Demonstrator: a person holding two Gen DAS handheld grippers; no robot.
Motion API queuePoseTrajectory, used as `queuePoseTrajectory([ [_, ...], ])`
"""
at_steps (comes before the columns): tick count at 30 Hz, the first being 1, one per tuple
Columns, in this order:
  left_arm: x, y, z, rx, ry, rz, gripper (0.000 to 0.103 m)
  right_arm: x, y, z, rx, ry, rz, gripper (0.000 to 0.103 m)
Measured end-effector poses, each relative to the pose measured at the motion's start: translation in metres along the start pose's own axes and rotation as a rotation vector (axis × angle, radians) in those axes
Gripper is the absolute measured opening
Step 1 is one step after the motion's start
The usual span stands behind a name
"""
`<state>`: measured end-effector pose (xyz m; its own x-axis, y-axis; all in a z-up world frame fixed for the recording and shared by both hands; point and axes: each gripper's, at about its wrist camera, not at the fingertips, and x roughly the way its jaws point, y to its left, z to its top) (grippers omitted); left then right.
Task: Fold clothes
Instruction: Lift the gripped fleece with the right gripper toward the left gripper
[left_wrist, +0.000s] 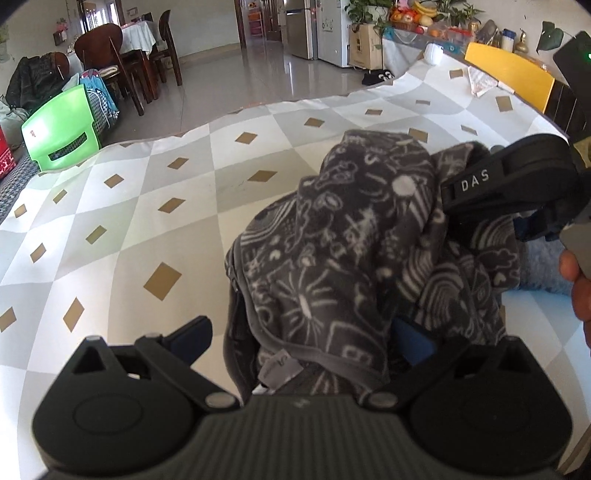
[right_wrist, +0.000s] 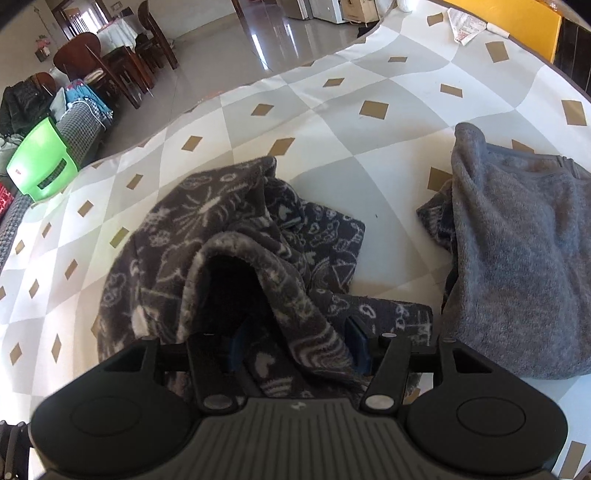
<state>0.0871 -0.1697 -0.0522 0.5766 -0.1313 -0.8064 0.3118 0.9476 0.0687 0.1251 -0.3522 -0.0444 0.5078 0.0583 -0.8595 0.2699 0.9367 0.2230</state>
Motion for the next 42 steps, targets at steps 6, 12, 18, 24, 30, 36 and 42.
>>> queuePoseTrajectory([
  [6, 0.017, 0.001, -0.010, -0.007, 0.044, -0.001, 0.103, 0.018, 0.007, -0.007, -0.041, -0.009, -0.003, 0.055],
  [12, 0.021, 0.002, -0.015, 0.001, 0.046, 0.018, 0.103, 0.029, 0.012, -0.010, -0.096, -0.014, 0.074, 0.055],
  [18, 0.022, 0.008, -0.016, -0.029, 0.058, 0.002, 0.103, 0.032, 0.017, -0.010, -0.124, -0.010, 0.093, 0.055],
  [24, 0.019, 0.014, -0.022, -0.030, 0.068, 0.007, 0.103, 0.032, 0.040, -0.016, -0.246, -0.035, 0.110, 0.055],
  [30, 0.015, 0.026, -0.033, -0.040, 0.086, 0.013, 0.103, 0.039, 0.064, -0.022, -0.296, -0.020, 0.175, 0.054],
  [36, 0.002, 0.034, -0.045, -0.013, 0.093, 0.015, 0.103, 0.037, 0.096, -0.034, -0.407, -0.006, 0.259, 0.053],
  [42, -0.020, 0.041, -0.050, -0.033, 0.080, -0.139, 0.103, 0.021, 0.115, -0.038, -0.481, -0.042, 0.354, 0.053],
])
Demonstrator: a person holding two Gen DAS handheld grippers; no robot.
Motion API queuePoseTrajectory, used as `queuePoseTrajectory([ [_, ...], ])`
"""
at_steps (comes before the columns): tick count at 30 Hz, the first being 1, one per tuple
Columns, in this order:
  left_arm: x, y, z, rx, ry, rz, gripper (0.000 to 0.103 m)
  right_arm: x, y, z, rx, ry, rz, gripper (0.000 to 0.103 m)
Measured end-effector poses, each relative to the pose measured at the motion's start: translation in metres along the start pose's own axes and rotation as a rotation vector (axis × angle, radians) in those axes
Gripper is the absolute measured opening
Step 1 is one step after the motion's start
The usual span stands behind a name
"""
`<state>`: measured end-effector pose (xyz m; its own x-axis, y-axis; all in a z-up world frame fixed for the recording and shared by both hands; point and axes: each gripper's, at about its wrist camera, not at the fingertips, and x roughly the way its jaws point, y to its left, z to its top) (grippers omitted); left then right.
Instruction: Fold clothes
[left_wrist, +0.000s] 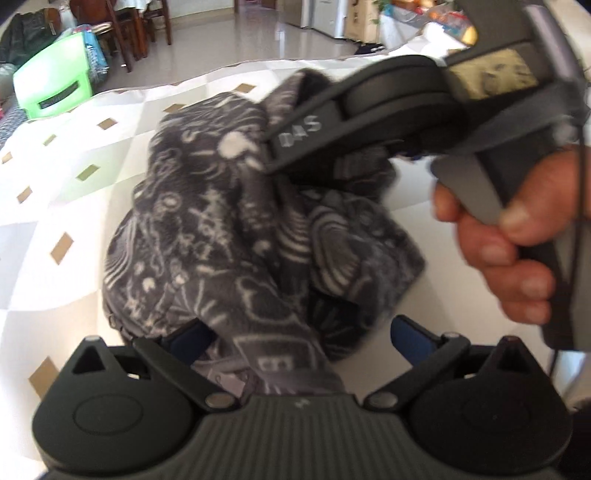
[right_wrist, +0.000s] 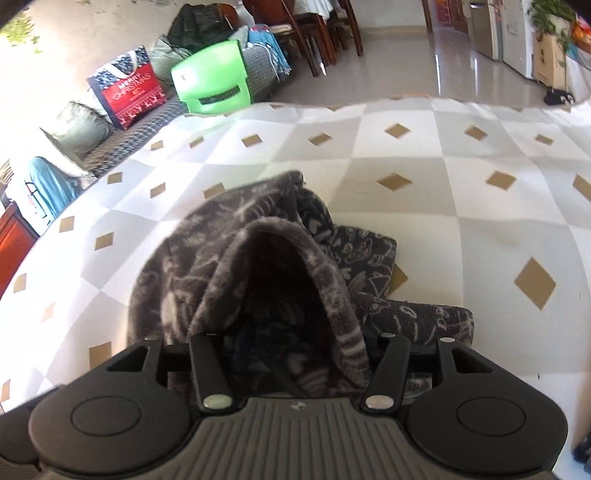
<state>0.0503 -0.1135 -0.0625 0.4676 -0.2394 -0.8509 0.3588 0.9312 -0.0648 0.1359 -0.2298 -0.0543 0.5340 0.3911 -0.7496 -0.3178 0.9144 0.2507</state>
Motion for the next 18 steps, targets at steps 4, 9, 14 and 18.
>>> queuePoseTrajectory([
  [4, -0.022, -0.003, -0.003, 0.076, -0.030, -0.008, 0.103, -0.005, 0.009, 0.003, -0.044, 0.021, -0.074, 0.054],
  [9, -0.053, 0.002, -0.005, 0.119, -0.101, -0.011, 0.103, -0.022, 0.004, 0.003, -0.021, 0.036, -0.095, 0.054],
  [14, -0.068, 0.016, -0.012, 0.114, -0.138, 0.074, 0.103, -0.045, -0.001, 0.000, 0.003, 0.022, -0.108, 0.054],
  [18, -0.070, 0.032, -0.010, 0.066, -0.148, 0.121, 0.103, -0.065, 0.000, -0.001, 0.078, -0.013, -0.048, 0.054],
])
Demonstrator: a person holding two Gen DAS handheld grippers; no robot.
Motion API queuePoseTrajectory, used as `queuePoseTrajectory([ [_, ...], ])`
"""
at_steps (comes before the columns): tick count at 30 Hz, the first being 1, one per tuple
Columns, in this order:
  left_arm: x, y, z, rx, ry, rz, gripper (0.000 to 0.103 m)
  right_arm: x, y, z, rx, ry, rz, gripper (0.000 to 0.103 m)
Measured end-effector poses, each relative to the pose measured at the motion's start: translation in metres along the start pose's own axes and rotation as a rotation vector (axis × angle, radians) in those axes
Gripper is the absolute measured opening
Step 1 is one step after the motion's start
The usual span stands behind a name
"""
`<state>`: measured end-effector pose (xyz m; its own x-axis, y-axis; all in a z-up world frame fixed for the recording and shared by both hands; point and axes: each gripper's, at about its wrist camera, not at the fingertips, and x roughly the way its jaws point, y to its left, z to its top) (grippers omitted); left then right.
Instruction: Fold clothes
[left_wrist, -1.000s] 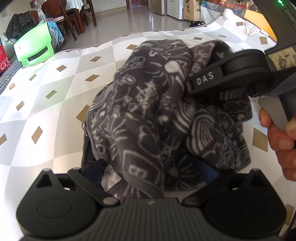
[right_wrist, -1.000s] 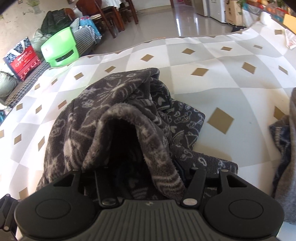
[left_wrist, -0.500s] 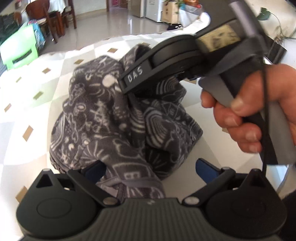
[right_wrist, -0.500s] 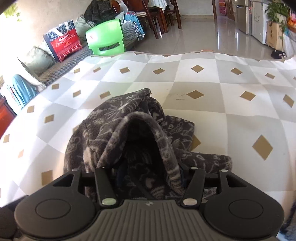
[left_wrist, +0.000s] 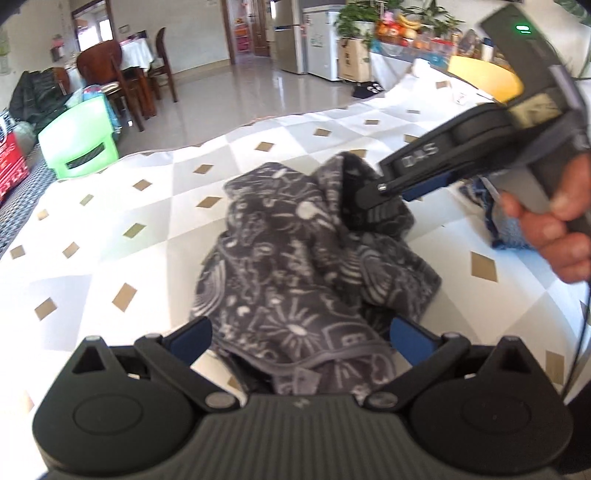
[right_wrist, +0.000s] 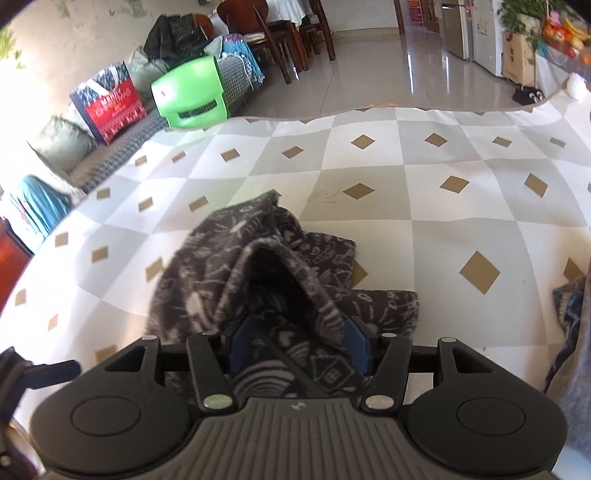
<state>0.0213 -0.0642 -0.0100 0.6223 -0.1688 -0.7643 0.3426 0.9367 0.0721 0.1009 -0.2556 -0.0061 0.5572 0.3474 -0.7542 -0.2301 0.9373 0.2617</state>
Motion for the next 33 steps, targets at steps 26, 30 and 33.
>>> queuePoseTrajectory([
  [26, 0.012, 0.037, -0.005, -0.094, 0.043, 0.086, 0.103, 0.030, 0.051, -0.014, 0.090, 0.047, 0.119, 0.055],
  [30, 0.014, 0.039, -0.006, -0.098, 0.049, 0.087, 0.103, 0.039, 0.051, -0.016, 0.103, 0.041, 0.124, 0.054],
  [33, 0.014, 0.039, -0.007, -0.097, 0.048, 0.083, 0.103, 0.045, 0.060, -0.019, 0.059, 0.010, 0.105, 0.049],
])
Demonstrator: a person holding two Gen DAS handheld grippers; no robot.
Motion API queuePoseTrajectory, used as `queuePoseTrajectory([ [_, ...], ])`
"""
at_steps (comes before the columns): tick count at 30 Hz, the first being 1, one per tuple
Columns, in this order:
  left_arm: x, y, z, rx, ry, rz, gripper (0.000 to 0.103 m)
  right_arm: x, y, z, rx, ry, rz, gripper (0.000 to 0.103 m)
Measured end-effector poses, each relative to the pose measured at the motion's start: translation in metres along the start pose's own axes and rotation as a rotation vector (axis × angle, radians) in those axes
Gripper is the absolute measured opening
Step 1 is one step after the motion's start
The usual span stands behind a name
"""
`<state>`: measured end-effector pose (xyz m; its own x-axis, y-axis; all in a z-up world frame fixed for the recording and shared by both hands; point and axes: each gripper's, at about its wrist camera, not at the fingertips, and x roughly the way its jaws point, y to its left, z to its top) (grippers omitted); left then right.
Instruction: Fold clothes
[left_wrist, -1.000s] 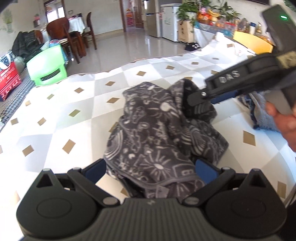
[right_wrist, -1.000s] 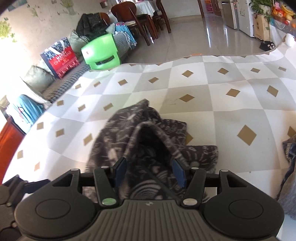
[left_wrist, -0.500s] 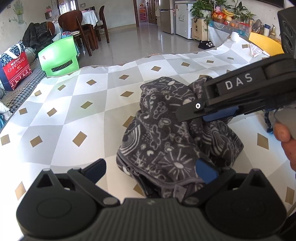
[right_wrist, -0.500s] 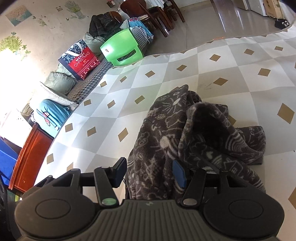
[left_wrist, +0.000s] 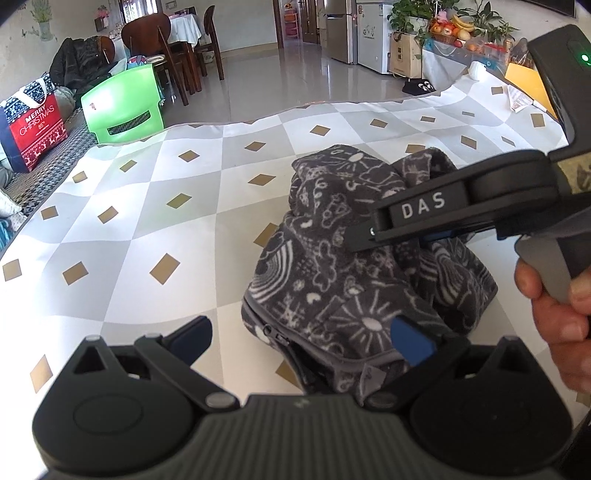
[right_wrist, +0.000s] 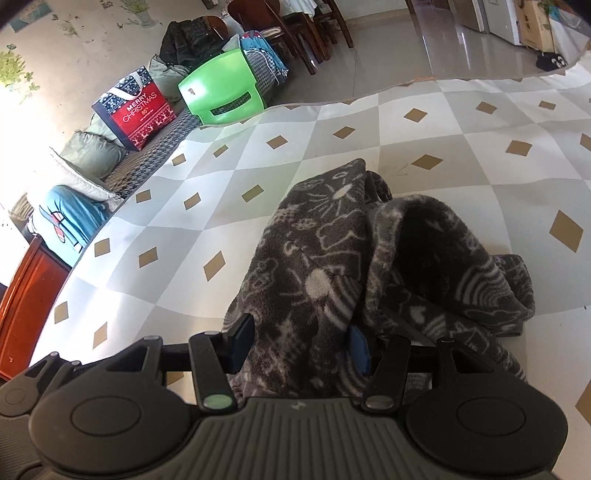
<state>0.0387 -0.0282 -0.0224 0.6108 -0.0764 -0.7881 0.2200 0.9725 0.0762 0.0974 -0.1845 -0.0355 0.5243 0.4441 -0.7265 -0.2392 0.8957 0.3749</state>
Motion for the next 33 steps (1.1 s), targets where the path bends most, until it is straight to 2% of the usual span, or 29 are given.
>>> queuePoseTrajectory([
  [2, 0.000, -0.001, 0.000, 0.003, -0.001, -0.002, 0.103, 0.003, 0.004, -0.002, -0.027, -0.022, -0.027, 0.035],
  [3, 0.000, -0.001, 0.000, 0.004, -0.002, -0.001, 0.103, 0.003, 0.005, -0.003, -0.032, -0.036, -0.031, 0.021],
  [4, -0.001, -0.001, 0.000, 0.005, -0.005, 0.001, 0.103, 0.002, 0.005, -0.003, -0.036, -0.051, -0.034, 0.013],
  [6, -0.002, 0.000, 0.001, 0.003, -0.013, 0.005, 0.103, -0.006, 0.008, -0.002, -0.041, -0.101, -0.007, 0.010],
  [11, -0.009, 0.006, 0.005, -0.023, -0.040, -0.002, 0.103, -0.048, 0.021, 0.012, -0.107, -0.251, 0.097, 0.008],
  [13, -0.012, 0.010, 0.007, -0.037, -0.051, -0.003, 0.103, -0.066, 0.021, 0.018, -0.117, -0.301, 0.092, 0.008],
  [21, -0.006, 0.012, 0.015, -0.089, -0.047, 0.012, 0.103, -0.123, -0.022, 0.037, 0.003, -0.421, 0.047, 0.008],
  [27, -0.009, -0.012, 0.026, -0.058, -0.094, -0.043, 0.103, -0.131, -0.038, 0.036, 0.011, -0.370, 0.054, 0.008],
  [30, -0.005, -0.028, 0.031, -0.033, -0.098, -0.069, 0.103, -0.119, -0.041, 0.031, 0.000, -0.305, 0.027, 0.010],
  [33, 0.002, -0.041, 0.034, -0.014, -0.089, -0.059, 0.103, -0.106, -0.049, 0.026, 0.027, -0.230, -0.020, 0.015],
])
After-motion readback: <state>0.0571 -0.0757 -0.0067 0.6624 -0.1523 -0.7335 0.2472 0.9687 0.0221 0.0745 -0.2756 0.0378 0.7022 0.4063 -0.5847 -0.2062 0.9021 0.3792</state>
